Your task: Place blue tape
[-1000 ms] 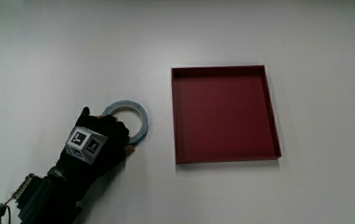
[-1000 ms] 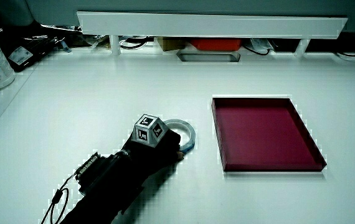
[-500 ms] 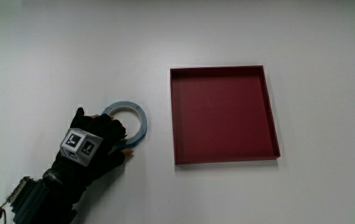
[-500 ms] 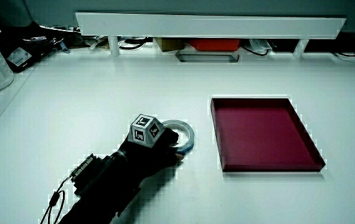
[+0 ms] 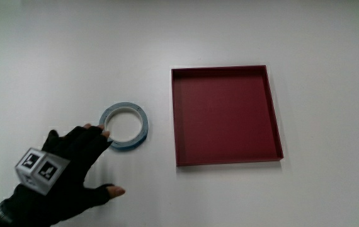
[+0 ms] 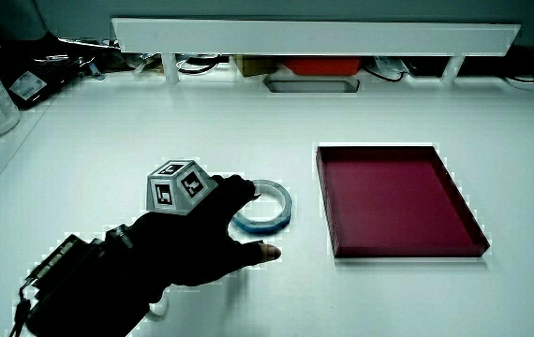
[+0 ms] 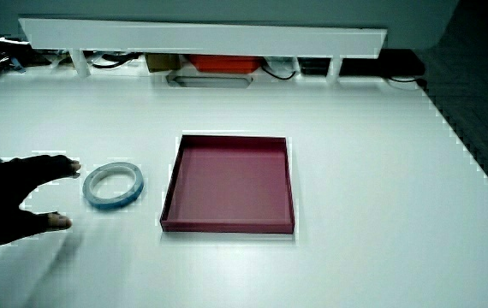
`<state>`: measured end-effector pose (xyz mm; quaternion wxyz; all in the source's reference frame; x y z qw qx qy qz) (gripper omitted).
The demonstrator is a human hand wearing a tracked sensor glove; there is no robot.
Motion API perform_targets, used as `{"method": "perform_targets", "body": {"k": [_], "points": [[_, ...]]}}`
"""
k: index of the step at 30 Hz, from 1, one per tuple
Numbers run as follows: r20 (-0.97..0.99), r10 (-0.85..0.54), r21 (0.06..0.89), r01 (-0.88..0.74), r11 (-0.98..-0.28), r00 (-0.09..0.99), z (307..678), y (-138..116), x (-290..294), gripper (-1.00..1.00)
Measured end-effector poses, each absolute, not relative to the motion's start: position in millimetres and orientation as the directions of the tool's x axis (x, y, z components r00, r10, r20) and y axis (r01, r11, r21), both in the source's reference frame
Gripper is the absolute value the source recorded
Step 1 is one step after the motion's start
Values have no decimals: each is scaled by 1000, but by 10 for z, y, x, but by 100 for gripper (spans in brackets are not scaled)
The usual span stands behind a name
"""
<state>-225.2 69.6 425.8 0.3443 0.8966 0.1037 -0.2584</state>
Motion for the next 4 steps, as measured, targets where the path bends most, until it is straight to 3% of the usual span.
{"method": "perform_targets", "body": {"k": [4], "points": [[-605, -19, 525, 381, -761, 796, 4124, 851, -2393, -100]]}}
